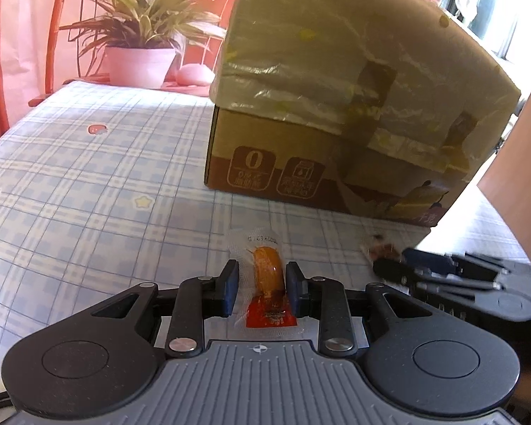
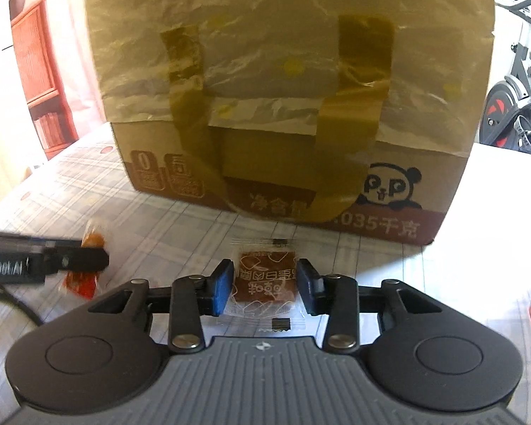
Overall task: Organize snacks
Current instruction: 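Lift both packets with both tools and carry them over the box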
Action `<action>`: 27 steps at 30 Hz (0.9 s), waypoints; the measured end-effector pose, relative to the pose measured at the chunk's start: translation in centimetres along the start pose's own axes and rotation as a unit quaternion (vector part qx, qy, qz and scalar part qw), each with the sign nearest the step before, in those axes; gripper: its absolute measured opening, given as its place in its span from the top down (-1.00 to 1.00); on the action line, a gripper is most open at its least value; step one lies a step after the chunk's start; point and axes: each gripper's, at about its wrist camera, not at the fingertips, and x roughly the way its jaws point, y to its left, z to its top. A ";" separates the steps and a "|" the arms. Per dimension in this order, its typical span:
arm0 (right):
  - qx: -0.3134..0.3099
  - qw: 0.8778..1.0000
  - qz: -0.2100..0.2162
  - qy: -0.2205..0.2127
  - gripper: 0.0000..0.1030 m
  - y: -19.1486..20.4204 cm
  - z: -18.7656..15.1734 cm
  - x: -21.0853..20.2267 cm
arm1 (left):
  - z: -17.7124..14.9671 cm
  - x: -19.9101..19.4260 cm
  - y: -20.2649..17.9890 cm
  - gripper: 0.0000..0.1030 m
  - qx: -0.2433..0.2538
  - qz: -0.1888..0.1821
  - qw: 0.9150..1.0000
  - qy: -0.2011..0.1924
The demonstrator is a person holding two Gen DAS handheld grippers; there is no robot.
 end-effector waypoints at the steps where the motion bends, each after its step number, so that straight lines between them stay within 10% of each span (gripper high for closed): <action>1: 0.001 1.000 0.003 -0.002 0.20 0.1 -0.2 -0.5 | 0.0 -0.3 -0.1 0.42 0.001 -0.003 1.000 -0.002; 27: 0.012 0.982 0.038 -0.187 0.20 1.6 3.6 -11.9 | 5.5 -9.5 -4.4 0.42 0.058 -0.054 0.987 -0.137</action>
